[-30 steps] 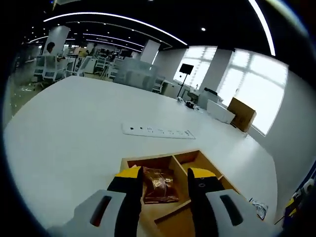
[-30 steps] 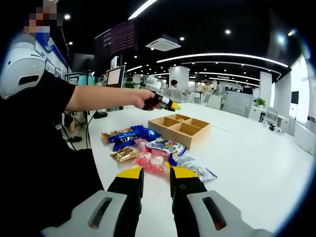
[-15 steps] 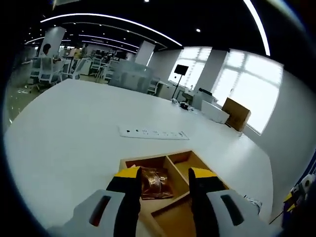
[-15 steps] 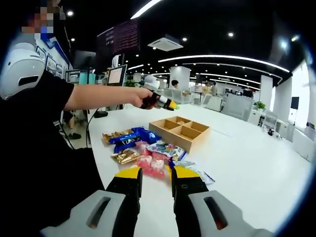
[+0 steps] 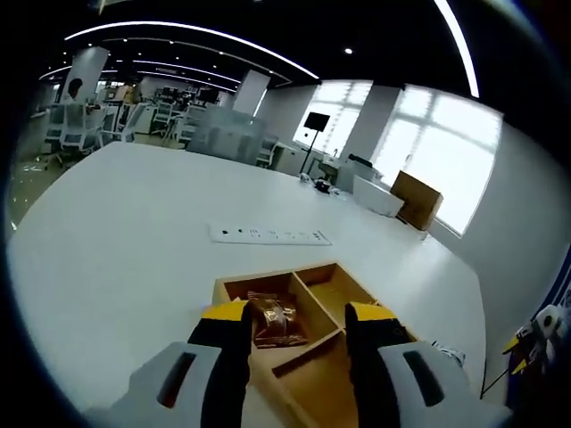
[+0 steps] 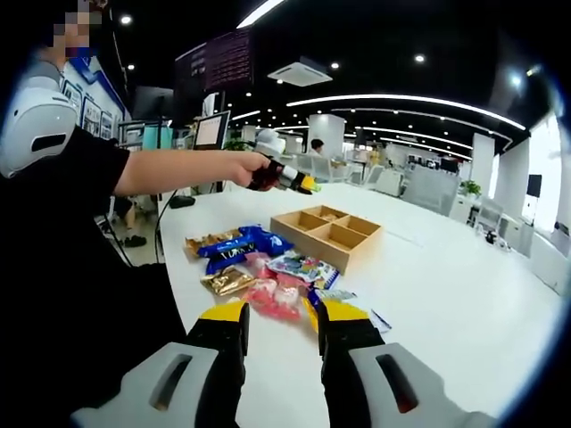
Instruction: Pick up the scattered marshmallows, QQ candies, Oreo cookies, and mixed nuts on the table and sort them into separate containers
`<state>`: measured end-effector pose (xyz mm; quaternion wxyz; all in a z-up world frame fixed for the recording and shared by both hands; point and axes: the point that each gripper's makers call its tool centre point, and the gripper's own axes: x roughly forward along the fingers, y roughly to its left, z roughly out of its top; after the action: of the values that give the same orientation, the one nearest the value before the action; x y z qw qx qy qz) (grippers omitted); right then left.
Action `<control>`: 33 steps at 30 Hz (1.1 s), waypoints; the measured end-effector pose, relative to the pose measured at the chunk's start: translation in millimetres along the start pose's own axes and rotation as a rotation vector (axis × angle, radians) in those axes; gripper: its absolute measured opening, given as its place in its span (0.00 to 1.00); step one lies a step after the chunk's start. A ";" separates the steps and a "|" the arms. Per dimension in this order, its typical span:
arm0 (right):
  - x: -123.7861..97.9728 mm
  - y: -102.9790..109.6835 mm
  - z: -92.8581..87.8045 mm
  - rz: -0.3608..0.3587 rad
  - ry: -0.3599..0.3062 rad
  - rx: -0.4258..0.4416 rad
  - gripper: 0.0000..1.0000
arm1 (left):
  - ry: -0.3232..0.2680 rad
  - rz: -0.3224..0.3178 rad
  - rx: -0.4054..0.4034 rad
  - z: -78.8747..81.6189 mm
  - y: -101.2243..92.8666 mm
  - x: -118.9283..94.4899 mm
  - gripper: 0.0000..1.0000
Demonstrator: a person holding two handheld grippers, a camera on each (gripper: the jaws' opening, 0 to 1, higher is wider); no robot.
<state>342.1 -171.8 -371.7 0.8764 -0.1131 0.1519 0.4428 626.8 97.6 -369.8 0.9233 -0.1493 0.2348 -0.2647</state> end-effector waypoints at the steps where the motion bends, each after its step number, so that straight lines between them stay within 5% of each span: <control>1: 0.9 0.5 -0.1 0.002 0.002 0.000 0.28 | 0.005 -0.004 0.005 -0.9 -0.1 -0.6 0.48; 18: 18.8 13.6 12.5 0.044 0.013 -0.024 0.33 | -0.011 -0.039 0.068 13.3 2.6 -46.4 0.48; 33: 27.0 18.4 20.0 0.056 0.011 -0.041 0.39 | -0.028 -0.054 0.115 6.6 -15.1 -87.7 0.52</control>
<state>345.7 -134.3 -364.3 0.8603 -0.1290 0.1506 0.4696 558.2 135.2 -327.1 0.9262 -0.1059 0.2019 -0.3004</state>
